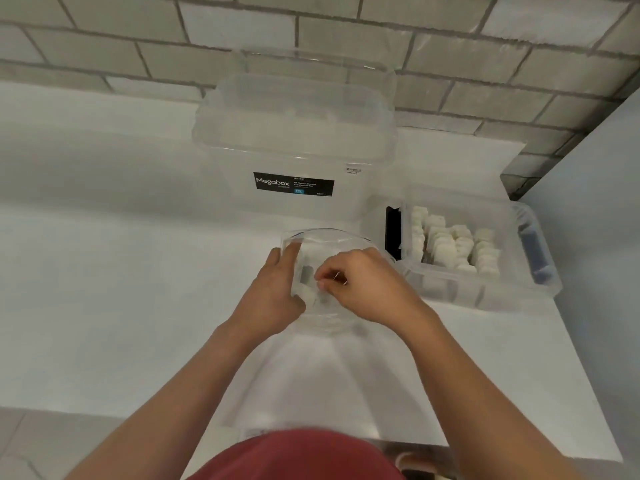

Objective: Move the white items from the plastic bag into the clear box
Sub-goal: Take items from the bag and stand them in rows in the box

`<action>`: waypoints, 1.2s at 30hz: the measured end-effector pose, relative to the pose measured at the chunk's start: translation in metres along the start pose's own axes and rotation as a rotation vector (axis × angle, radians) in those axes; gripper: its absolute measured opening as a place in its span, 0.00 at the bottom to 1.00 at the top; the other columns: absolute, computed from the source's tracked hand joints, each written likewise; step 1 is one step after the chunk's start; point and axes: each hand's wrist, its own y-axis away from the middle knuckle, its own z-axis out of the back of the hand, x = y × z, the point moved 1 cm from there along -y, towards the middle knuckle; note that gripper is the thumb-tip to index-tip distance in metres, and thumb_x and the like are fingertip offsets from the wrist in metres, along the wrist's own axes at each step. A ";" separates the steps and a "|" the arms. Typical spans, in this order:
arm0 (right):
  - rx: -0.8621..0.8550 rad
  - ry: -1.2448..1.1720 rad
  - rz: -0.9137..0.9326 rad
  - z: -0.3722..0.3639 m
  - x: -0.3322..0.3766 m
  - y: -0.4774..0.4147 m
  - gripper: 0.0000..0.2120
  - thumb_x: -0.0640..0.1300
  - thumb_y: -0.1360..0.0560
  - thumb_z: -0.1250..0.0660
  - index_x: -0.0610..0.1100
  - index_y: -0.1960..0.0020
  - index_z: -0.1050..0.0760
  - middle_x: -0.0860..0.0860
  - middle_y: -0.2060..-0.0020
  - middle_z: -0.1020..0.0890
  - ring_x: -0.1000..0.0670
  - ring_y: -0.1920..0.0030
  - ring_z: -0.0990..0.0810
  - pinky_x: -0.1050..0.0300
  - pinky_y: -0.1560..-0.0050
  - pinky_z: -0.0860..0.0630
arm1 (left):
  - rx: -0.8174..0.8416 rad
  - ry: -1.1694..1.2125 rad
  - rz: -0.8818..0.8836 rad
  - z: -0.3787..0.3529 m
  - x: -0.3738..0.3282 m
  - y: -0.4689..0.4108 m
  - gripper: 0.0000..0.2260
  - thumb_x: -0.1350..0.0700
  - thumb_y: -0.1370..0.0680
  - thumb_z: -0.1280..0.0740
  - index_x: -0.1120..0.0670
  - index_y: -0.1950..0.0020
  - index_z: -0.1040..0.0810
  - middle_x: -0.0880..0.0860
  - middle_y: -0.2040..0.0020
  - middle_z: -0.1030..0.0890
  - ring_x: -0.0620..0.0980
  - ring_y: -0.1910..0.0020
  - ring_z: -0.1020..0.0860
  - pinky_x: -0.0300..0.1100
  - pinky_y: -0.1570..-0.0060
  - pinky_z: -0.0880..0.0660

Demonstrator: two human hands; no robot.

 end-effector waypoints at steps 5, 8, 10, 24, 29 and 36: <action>0.214 0.071 -0.096 -0.047 -0.015 -0.036 0.10 0.49 0.24 0.29 0.50 0.44 0.17 0.54 0.51 0.15 0.50 0.49 0.18 0.49 0.47 0.20 | 0.033 0.006 0.027 0.004 0.010 0.006 0.43 0.65 0.33 0.32 0.41 0.24 0.45 0.49 0.49 0.32 0.51 0.56 0.26 0.53 0.58 0.22; 0.215 0.102 -0.148 -0.060 -0.017 -0.041 0.15 0.55 0.28 0.27 0.51 0.44 0.18 0.56 0.53 0.17 0.51 0.50 0.20 0.51 0.51 0.20 | 0.034 0.031 0.039 0.005 0.016 0.009 0.42 0.64 0.34 0.31 0.41 0.25 0.44 0.49 0.49 0.32 0.51 0.55 0.26 0.52 0.59 0.21; 0.187 0.125 -0.167 -0.065 -0.018 -0.042 0.09 0.53 0.28 0.27 0.52 0.50 0.17 0.56 0.56 0.17 0.51 0.52 0.19 0.50 0.53 0.19 | 0.019 0.041 0.037 0.006 0.016 0.010 0.41 0.64 0.33 0.31 0.42 0.26 0.43 0.49 0.50 0.32 0.52 0.56 0.26 0.50 0.59 0.22; 0.029 0.457 0.116 -0.025 0.015 -0.022 0.14 0.42 0.20 0.37 0.55 0.40 0.21 0.53 0.47 0.21 0.42 0.49 0.21 0.53 0.58 0.32 | 0.045 -0.011 0.033 0.004 0.011 0.003 0.44 0.62 0.32 0.29 0.44 0.22 0.48 0.51 0.49 0.33 0.54 0.58 0.25 0.52 0.57 0.22; 0.016 0.458 0.112 -0.024 0.004 -0.019 0.14 0.39 0.22 0.35 0.53 0.41 0.20 0.51 0.51 0.21 0.40 0.51 0.21 0.52 0.58 0.31 | 0.053 -0.036 0.035 0.006 0.010 0.005 0.45 0.61 0.31 0.29 0.44 0.21 0.51 0.51 0.48 0.33 0.54 0.56 0.25 0.50 0.57 0.23; -0.297 0.146 0.105 0.032 0.002 0.022 0.11 0.37 0.22 0.31 0.48 0.43 0.16 0.54 0.51 0.15 0.53 0.52 0.17 0.55 0.49 0.21 | 0.049 -0.047 0.046 0.006 0.012 0.003 0.44 0.59 0.31 0.30 0.43 0.22 0.51 0.51 0.48 0.33 0.56 0.55 0.25 0.54 0.56 0.21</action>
